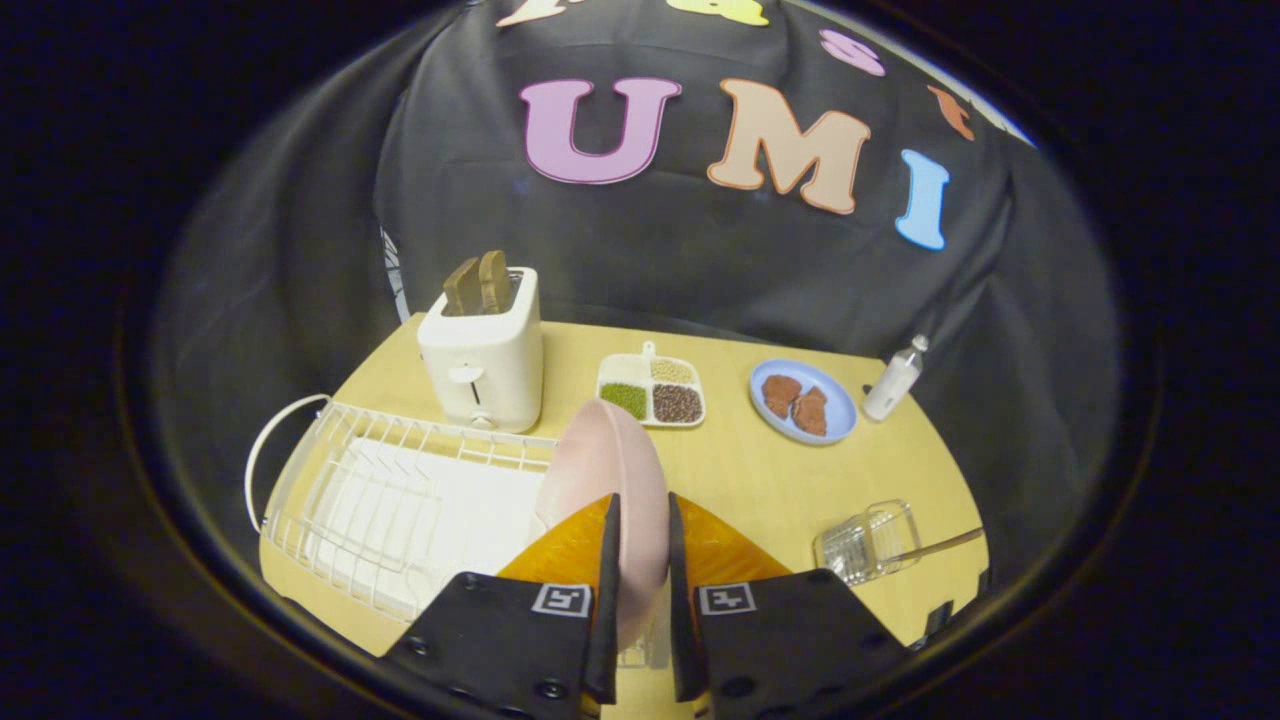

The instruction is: Take the plate from the dish rack, then take the spoon from the basket and place it into the plate.

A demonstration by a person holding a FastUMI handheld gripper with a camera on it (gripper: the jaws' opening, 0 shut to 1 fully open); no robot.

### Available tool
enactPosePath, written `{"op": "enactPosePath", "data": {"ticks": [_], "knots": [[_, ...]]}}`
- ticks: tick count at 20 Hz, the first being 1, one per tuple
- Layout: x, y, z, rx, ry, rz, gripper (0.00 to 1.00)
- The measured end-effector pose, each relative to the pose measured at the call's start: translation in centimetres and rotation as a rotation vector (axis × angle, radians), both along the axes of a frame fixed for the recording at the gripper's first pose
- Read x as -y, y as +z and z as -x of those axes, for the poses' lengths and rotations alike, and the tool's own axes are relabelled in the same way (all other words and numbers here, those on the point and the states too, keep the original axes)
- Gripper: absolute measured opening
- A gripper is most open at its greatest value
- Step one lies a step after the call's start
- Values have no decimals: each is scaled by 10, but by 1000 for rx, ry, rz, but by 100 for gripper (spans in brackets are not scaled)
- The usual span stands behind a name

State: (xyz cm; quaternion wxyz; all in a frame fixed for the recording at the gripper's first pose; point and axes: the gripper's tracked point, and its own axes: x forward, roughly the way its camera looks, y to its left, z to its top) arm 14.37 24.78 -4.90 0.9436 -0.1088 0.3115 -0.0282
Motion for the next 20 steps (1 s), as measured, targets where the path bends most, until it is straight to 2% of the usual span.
{"op": "enactPosePath", "data": {"ticks": [2, 7, 11, 14, 20], "knots": [[-2, 5, 0, 14, 3, 38, 22], [-8, 12, 0, 39, 16, 100, 21], [-14, 28, -5, 101, 30, 185, 21], [-12, 58, -11, 190, 38, 275, 20], [11, 94, 10, 238, 36, 255, 20]]}}
